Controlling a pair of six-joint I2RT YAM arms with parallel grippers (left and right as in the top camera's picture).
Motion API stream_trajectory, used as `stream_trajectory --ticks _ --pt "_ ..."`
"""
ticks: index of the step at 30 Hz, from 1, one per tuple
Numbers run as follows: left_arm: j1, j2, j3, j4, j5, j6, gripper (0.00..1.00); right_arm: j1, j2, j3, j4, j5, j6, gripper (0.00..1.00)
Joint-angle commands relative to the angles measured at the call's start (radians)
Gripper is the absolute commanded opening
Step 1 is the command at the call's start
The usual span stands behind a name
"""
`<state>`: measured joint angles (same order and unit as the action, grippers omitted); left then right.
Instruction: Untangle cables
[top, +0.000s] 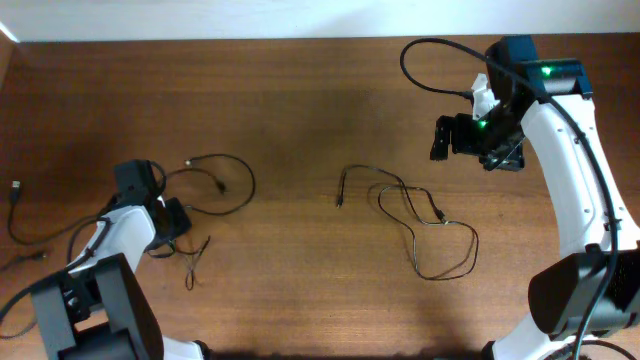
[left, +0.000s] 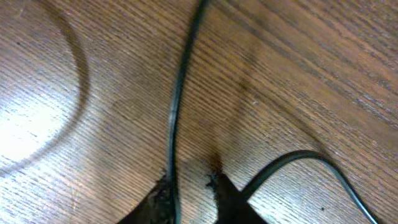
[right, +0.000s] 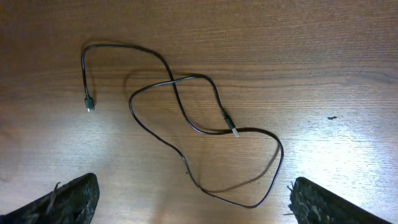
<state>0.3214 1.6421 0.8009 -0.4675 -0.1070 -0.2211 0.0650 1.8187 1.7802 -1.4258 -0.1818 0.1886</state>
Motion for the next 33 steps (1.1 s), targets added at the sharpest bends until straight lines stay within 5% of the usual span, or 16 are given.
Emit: stream_trajectory --ticks 1,4,7,15,20,24,28,30,31,33 --pt "0.004 0.04 -0.006 -0.042 0.016 0.006 0.0 0.0 0.004 -0.005 0.008 -0.005 0.01 0.99" --pt "0.004 -0.002 0.143 -0.184 0.253 0.006 0.0 0.0 0.004 -0.005 0.019 -0.005 0.01 0.99" --pt "0.004 -0.018 0.485 -0.374 0.278 0.04 0.0 0.0 0.004 -0.005 0.024 -0.005 0.01 0.99" --pt "0.005 -0.018 0.824 -0.371 0.275 0.014 0.0 0.0 0.004 -0.005 0.028 -0.005 0.01 0.99" --pt "0.108 0.005 0.97 -0.204 0.237 0.017 0.0 0.0 0.006 -0.01 0.028 -0.005 0.01 0.99" --pt "0.173 0.176 1.115 -0.114 0.05 0.017 0.02 0.0 0.008 -0.01 0.025 -0.005 0.01 0.99" --pt "0.177 0.358 1.115 -0.119 -0.304 -0.001 0.0 0.0 0.008 -0.01 0.011 -0.005 0.01 0.99" --pt "0.214 0.423 1.115 -0.249 -0.483 -0.212 0.0 0.0 0.008 -0.01 0.012 -0.005 0.01 0.99" --pt "0.263 0.462 1.115 -0.355 -0.491 -0.399 0.0 0.0 0.008 -0.01 0.015 -0.005 0.01 0.99" --pt "0.315 0.517 1.115 -0.485 -0.436 -0.544 0.0 0.0 0.008 -0.01 0.022 -0.005 0.01 0.99"
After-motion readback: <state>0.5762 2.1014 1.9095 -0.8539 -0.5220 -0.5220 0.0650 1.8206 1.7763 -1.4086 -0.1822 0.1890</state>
